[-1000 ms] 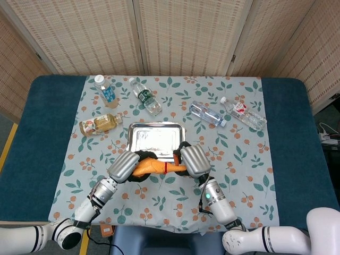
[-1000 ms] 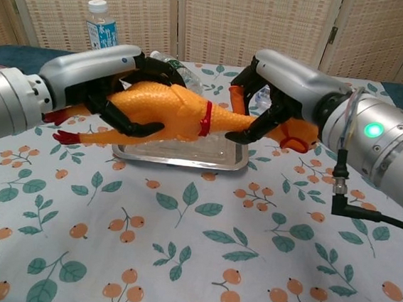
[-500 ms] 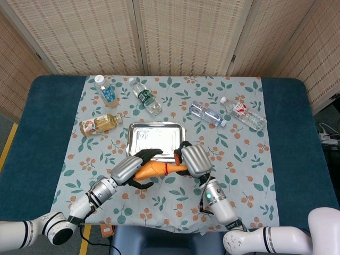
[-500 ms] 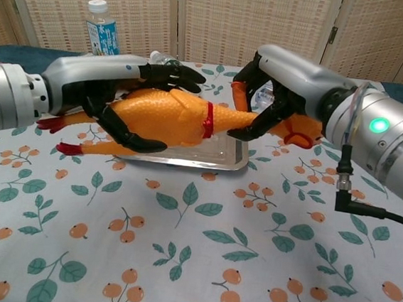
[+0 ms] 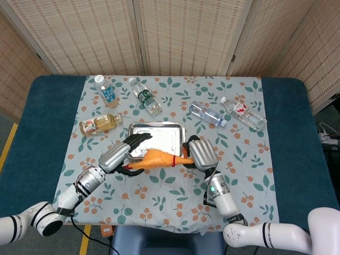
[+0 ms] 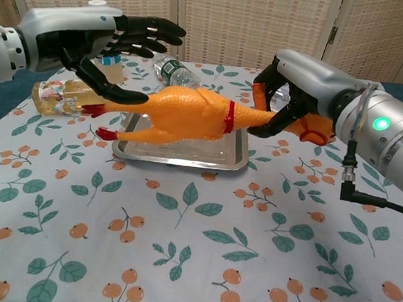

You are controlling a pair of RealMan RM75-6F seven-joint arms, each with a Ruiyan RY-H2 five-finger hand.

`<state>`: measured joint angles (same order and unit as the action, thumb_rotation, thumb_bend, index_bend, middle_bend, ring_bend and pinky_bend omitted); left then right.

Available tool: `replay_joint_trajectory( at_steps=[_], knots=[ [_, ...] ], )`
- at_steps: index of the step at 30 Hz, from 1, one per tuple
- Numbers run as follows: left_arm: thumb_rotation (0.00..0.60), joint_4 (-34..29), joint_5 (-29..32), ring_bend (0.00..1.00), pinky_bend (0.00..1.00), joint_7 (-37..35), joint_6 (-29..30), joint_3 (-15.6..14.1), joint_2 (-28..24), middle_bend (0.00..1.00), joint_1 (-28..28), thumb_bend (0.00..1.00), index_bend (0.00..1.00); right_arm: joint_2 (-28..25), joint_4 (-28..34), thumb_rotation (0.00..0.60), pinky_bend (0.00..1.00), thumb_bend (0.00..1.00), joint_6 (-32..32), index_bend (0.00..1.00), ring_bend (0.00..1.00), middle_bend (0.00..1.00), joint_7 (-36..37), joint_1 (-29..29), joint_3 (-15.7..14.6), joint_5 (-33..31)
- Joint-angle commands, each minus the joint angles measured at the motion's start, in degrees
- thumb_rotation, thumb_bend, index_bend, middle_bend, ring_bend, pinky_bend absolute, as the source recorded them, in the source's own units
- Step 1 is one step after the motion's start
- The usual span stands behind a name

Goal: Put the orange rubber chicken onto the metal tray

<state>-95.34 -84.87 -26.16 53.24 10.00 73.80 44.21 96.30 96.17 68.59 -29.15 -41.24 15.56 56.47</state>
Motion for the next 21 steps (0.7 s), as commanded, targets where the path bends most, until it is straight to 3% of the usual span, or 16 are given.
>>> replay_joint_trajectory(
  at_steps=[1,9,16,18,21],
  knots=[
    [0.600,1.72,-0.45,0.00,0.01,0.60,1.78,-0.80,-1.54,0.00,-1.40,0.29,0.00,3.25,-6.14,0.600,1.00,0.34,0.96,0.96,0.87,0.64,2.05,-1.24,2.05,1.22],
    [0.600,5.30,-2.04,0.00,0.00,-2.32,3.40,-3.67,-2.21,0.00,-3.47,0.30,0.00,13.71,-24.83,0.600,1.00,0.34,-2.92,0.97,0.83,0.65,8.59,-7.04,7.32,0.44],
    [0.600,6.77,-2.67,0.00,0.01,-4.57,2.54,-4.29,-2.86,0.00,-2.91,0.30,0.00,20.27,-38.27,0.600,0.99,0.34,-9.14,0.95,0.72,0.65,8.51,-12.90,9.04,-1.02],
    [0.600,7.30,-2.48,0.00,0.01,-5.05,2.08,-4.37,-2.70,0.00,-2.69,0.30,0.00,21.15,-40.26,0.600,0.95,0.34,-10.76,0.92,0.66,0.65,8.70,-13.85,8.99,-1.09],
    [0.600,8.46,-2.27,0.00,0.01,-5.53,1.14,-4.65,-2.29,0.00,-2.29,0.31,0.00,22.51,-43.57,0.600,0.81,0.34,-13.10,0.87,0.54,0.58,9.21,-15.25,8.77,-0.85]
  ],
)
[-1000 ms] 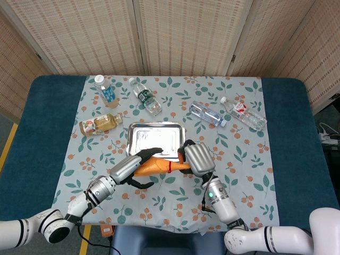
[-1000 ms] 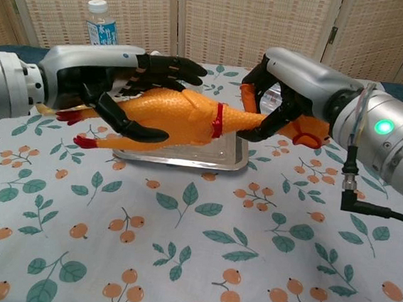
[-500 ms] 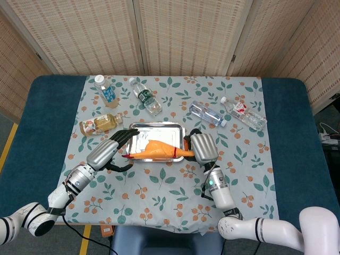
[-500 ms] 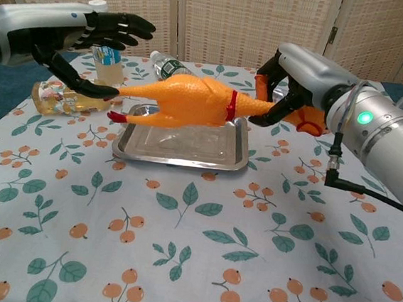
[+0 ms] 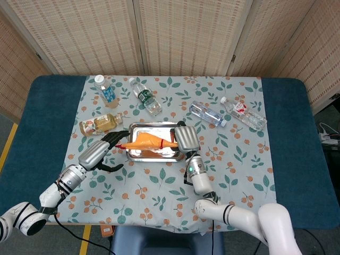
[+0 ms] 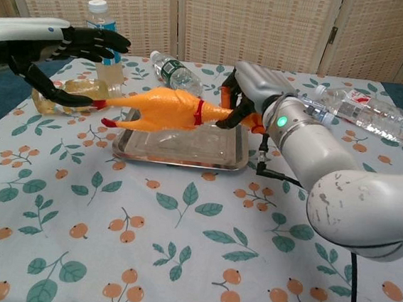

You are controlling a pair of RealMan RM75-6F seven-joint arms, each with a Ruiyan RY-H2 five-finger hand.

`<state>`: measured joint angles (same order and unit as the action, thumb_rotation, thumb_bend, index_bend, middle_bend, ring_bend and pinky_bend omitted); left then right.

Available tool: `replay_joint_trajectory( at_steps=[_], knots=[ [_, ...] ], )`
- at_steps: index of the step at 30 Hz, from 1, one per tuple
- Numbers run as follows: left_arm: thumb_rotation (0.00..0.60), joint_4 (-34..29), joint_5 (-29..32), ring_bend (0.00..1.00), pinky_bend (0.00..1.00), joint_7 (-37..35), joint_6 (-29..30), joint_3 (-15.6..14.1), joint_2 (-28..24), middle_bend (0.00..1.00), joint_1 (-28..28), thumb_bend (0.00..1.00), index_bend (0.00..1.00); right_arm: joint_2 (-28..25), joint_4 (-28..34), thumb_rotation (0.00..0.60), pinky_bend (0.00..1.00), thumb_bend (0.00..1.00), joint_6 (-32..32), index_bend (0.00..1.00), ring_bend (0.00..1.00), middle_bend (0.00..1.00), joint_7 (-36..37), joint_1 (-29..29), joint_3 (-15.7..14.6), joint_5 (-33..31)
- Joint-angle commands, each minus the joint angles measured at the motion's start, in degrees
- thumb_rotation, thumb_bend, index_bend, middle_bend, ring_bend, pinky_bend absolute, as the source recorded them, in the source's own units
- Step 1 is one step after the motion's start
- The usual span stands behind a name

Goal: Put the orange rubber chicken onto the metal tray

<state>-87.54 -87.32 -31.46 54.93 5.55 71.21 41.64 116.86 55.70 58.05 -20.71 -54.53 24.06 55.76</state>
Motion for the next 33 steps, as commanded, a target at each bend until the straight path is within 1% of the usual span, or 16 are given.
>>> replay_joint_trajectory(
  at_steps=[1,3,6,8,9,10,11,13,15,17,19,22,25,29,33],
  knots=[
    [0.600,1.03,0.25,0.00,0.00,-0.24,-1.00,-0.34,0.44,0.00,0.47,0.31,0.00,2.43,-4.36,0.600,0.76,0.34,-3.70,0.84,0.49,0.54,1.28,-2.46,0.24,-0.09],
    [0.600,1.47,0.40,0.00,0.00,-0.48,-1.61,-0.50,0.56,0.00,0.72,0.32,0.00,2.99,-5.96,0.600,0.71,0.34,-5.44,0.79,0.43,0.48,1.99,-3.17,0.19,-0.04],
    [0.600,2.01,0.41,0.00,0.00,-0.78,-2.18,-0.66,0.67,0.00,1.06,0.32,0.00,3.57,-8.32,0.600,0.63,0.34,-7.55,0.69,0.32,0.37,2.20,-4.09,-0.50,0.60],
    [0.600,2.31,0.54,0.00,0.00,-1.22,-2.42,-0.68,0.71,0.00,1.21,0.32,0.00,3.61,-9.12,0.600,0.55,0.33,-8.91,0.60,0.25,0.30,2.00,-4.31,-0.87,0.56],
    [0.600,2.42,0.57,0.00,0.00,-1.45,-2.57,-0.70,0.70,0.00,1.30,0.32,0.00,3.50,-9.29,0.600,0.51,0.32,-9.43,0.54,0.21,0.25,1.67,-4.33,-1.02,0.42],
    [0.600,2.53,0.56,0.00,0.00,-1.61,-2.77,-0.75,0.62,0.00,1.41,0.33,0.00,3.32,-9.26,0.600,0.45,0.31,-9.98,0.46,0.15,0.20,1.36,-4.30,-1.10,0.18],
    [0.600,2.67,0.45,0.00,0.00,-1.78,-2.86,-0.85,0.52,0.00,1.48,0.34,0.00,3.05,-9.07,0.600,0.42,0.30,-10.35,0.41,0.12,0.16,0.91,-4.22,-1.15,-0.10],
    [0.600,2.92,0.45,0.00,0.00,-1.95,-2.87,-0.91,0.54,0.00,1.53,0.35,0.00,2.64,-8.76,0.600,0.34,0.28,-10.20,0.25,0.04,0.07,-0.12,-4.01,-1.29,-0.36],
    [0.600,2.87,0.48,0.00,0.00,-2.27,-2.92,-1.06,0.40,0.00,1.49,0.35,0.00,2.10,-8.19,0.600,0.30,0.27,-9.64,0.15,0.01,0.02,-1.27,-3.66,-1.21,-0.83],
    [0.600,2.74,0.48,0.00,0.00,-2.37,-3.08,-1.25,0.14,0.00,1.50,0.35,0.00,1.33,-7.34,0.600,0.25,0.26,-9.24,0.08,0.00,0.00,-2.12,-3.28,-0.98,-1.37],
    [0.600,2.44,0.52,0.00,0.01,-2.42,-3.41,-1.40,-0.24,0.00,1.58,0.36,0.00,0.29,-6.26,0.600,0.19,0.24,-9.40,0.04,0.00,0.00,-2.79,-2.88,-0.91,-1.90],
    [0.600,1.82,0.75,0.00,0.00,-2.35,-3.62,-1.42,-0.86,0.00,1.63,0.38,0.00,-2.69,-2.56,0.600,0.08,0.20,-11.47,0.00,0.00,0.00,-3.93,-2.00,-1.07,-3.55],
    [0.600,1.32,1.13,0.00,0.01,-1.83,-3.41,-1.25,-1.19,0.00,1.54,0.37,0.00,-5.89,1.89,0.600,0.00,0.16,-12.32,0.00,0.00,0.00,-5.59,-1.21,-1.72,-4.66],
    [0.600,0.66,1.78,0.00,0.01,-1.25,-3.25,-1.09,-1.23,0.00,1.33,0.38,0.00,-8.38,5.92,0.600,0.00,0.12,-12.92,0.00,0.00,0.00,-6.06,-1.00,-2.22,-5.49],
    [0.600,0.28,2.28,0.00,0.00,-0.72,-3.15,-1.00,-1.39,0.00,1.14,0.38,0.00,-9.28,7.53,0.600,0.00,0.08,-12.66,0.00,0.00,0.00,-5.97,-1.47,-2.47,-5.37]
  ],
)
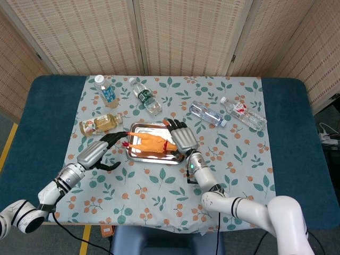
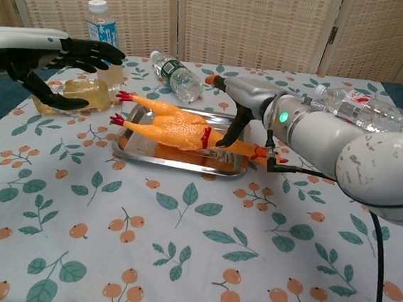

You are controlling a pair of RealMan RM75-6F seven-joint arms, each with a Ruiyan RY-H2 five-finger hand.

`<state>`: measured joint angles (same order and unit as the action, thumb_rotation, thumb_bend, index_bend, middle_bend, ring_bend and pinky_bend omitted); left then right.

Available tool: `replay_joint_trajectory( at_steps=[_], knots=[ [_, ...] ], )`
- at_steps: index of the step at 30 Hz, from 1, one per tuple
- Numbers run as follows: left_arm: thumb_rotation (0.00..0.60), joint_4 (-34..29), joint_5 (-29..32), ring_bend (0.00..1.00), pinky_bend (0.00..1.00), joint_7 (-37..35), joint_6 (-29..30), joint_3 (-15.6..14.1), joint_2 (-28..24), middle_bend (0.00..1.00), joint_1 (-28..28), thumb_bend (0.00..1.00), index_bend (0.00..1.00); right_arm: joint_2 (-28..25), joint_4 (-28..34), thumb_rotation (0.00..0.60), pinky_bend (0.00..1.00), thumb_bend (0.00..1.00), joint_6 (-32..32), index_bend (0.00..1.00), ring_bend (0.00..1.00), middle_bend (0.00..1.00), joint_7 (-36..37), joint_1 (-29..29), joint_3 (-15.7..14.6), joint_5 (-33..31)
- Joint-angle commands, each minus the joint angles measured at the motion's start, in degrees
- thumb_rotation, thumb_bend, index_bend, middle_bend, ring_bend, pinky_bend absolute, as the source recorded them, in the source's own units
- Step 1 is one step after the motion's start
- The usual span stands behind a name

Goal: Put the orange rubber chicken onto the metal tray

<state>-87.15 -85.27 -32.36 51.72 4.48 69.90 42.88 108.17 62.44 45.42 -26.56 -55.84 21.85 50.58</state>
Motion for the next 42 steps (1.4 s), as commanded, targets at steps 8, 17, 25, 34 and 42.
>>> replay_joint_trajectory(
  at_steps=[8,17,25,34,42],
  knots=[
    [0.600,0.60,0.67,0.00,0.00,2.87,3.00,0.71,-0.59,0.00,-1.46,0.38,0.00,-8.60,14.74,0.600,0.00,0.07,6.31,0.00,0.00,0.00,1.86,4.40,-2.85,5.09],
    [0.600,-1.31,0.01,0.00,0.00,7.46,8.31,0.32,-2.86,0.00,-4.66,0.38,0.00,-23.31,35.33,0.600,0.00,0.07,15.55,0.00,0.00,0.00,2.22,13.67,-9.63,14.26],
    [0.600,-5.28,-3.95,0.00,0.01,15.67,23.64,-7.22,-10.94,0.00,-18.90,0.38,0.00,-37.57,46.19,0.600,0.00,0.07,33.78,0.00,0.00,0.00,4.19,30.65,-24.48,32.70],
    [0.600,3.14,-4.34,0.00,0.00,20.34,38.65,-11.02,-6.97,0.00,-33.31,0.39,0.00,-35.96,33.96,0.600,0.00,0.07,50.34,0.00,0.00,0.00,12.02,45.96,-32.30,42.82],
    [0.600,2.28,-7.42,0.00,0.00,25.12,40.67,-10.70,-6.60,0.00,-35.06,0.40,0.00,-38.16,32.11,0.600,0.00,0.07,53.42,0.00,0.00,0.00,15.57,48.91,-31.45,46.35]
  ],
)
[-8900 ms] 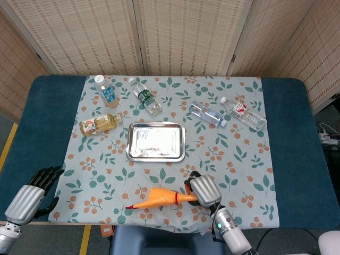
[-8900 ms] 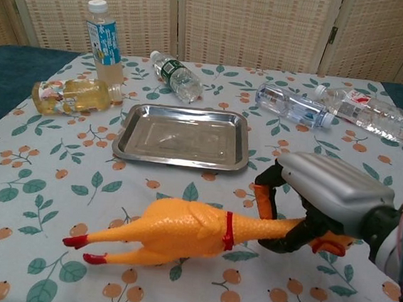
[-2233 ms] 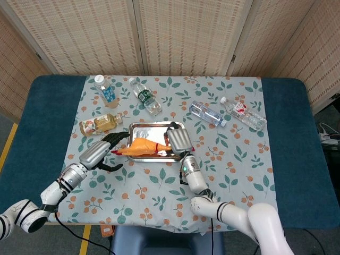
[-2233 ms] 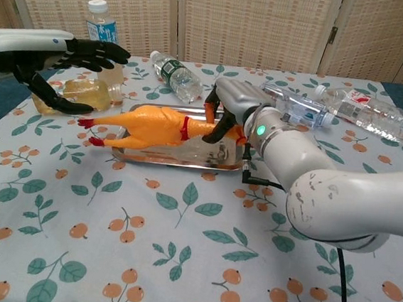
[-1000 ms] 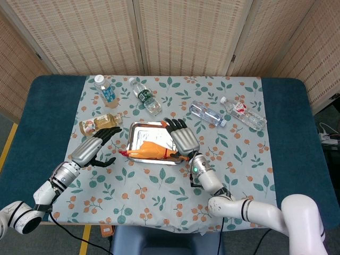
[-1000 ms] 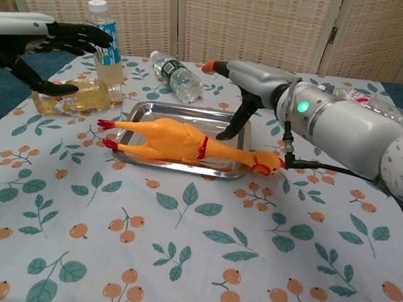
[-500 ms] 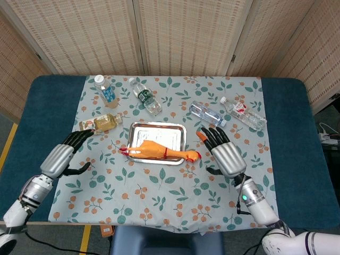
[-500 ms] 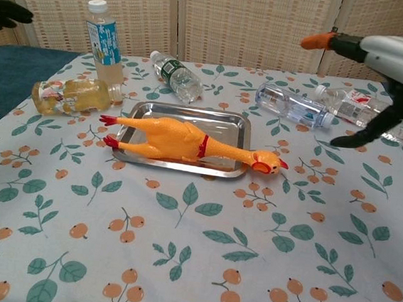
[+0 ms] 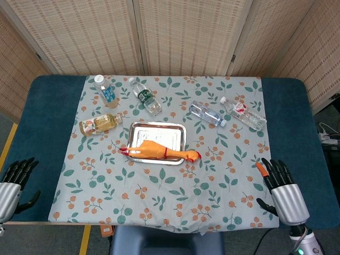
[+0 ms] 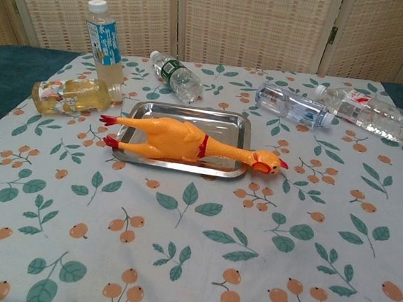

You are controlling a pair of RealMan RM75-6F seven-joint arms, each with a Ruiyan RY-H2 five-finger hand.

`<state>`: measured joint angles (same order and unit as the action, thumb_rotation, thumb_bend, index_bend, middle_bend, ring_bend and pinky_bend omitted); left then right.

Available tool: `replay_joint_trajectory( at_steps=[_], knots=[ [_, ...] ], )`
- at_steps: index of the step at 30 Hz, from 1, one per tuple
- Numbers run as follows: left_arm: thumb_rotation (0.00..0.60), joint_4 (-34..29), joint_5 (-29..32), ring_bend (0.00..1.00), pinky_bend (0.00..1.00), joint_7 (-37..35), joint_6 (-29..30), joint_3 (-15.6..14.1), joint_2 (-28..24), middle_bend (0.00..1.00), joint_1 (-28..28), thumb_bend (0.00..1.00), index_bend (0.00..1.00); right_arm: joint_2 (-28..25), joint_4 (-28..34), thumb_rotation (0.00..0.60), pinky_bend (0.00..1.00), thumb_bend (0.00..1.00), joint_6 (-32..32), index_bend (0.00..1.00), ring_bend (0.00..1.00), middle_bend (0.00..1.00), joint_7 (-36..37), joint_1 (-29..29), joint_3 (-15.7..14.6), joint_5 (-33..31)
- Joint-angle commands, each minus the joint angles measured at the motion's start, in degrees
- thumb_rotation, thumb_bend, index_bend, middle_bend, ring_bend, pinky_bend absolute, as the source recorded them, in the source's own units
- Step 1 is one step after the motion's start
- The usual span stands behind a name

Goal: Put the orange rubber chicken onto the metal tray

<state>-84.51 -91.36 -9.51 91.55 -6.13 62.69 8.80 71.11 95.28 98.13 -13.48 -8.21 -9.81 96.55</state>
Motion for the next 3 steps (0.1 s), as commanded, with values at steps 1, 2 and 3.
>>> replay_joint_trajectory(
  at_steps=[1,2,3],
  knots=[
    [0.600,-0.56,-1.85,0.00,0.00,2.52,1.09,0.02,0.69,0.00,-1.08,0.40,0.00,-1.33,-0.77,0.600,0.00,0.07,0.31,0.00,0.00,0.00,2.70,1.43,0.51,0.14],
    [0.600,-0.61,-2.12,0.00,0.00,2.70,1.26,0.16,0.80,0.00,-1.16,0.40,0.00,-1.49,-0.76,0.600,0.00,0.07,-0.04,0.00,0.00,0.00,2.75,1.50,0.69,0.05],
    [0.600,-0.54,-2.32,0.00,0.00,2.95,1.39,0.30,0.98,0.00,-1.25,0.40,0.00,-1.63,-0.71,0.600,0.00,0.07,-0.41,0.00,0.00,0.00,2.82,1.54,0.82,0.06]
  ],
)
